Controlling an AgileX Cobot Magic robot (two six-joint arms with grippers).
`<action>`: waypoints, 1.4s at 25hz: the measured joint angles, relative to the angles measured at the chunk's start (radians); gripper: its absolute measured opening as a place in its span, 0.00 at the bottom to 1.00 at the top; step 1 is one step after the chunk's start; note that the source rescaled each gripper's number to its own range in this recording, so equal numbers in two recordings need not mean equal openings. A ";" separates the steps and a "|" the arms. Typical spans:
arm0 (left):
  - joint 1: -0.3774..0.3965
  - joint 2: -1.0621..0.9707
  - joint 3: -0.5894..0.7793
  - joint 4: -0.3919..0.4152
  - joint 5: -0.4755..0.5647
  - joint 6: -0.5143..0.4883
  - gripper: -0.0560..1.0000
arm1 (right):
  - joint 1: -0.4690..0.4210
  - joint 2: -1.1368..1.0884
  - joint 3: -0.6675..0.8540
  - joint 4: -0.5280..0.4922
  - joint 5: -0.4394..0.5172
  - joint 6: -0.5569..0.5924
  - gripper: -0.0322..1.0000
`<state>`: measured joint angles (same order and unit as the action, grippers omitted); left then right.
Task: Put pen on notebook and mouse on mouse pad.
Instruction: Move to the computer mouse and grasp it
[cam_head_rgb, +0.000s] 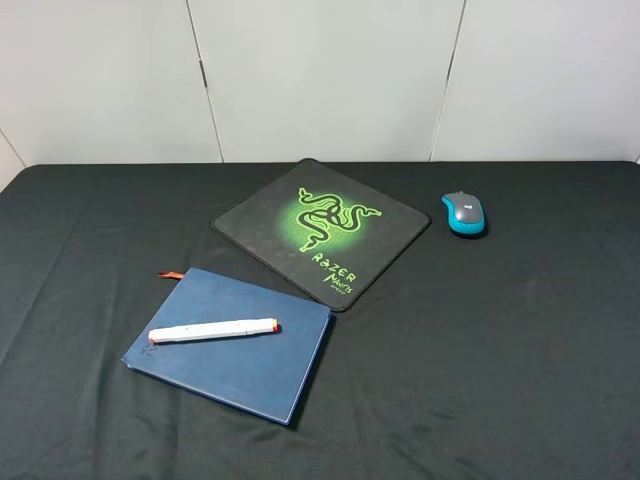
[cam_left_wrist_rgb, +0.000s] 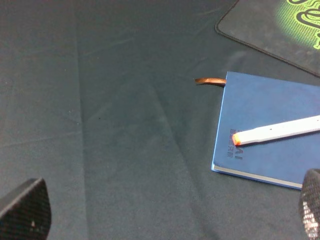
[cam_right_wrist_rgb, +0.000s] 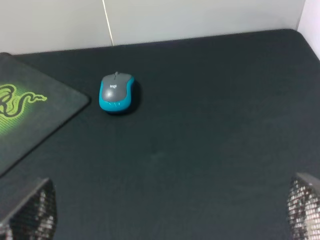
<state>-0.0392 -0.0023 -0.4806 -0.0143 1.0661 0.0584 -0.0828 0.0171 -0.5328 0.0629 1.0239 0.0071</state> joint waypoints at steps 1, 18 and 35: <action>0.000 0.000 0.000 0.000 0.000 0.000 1.00 | 0.000 0.029 -0.022 -0.008 0.000 0.000 1.00; 0.000 0.000 0.000 0.000 0.000 0.000 1.00 | 0.005 0.893 -0.498 -0.040 -0.011 -0.071 1.00; 0.000 0.000 0.000 0.000 0.000 0.000 1.00 | 0.184 1.602 -0.871 -0.042 0.019 -0.050 1.00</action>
<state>-0.0392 -0.0023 -0.4806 -0.0143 1.0661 0.0584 0.1008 1.6188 -1.4039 0.0204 1.0433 -0.0428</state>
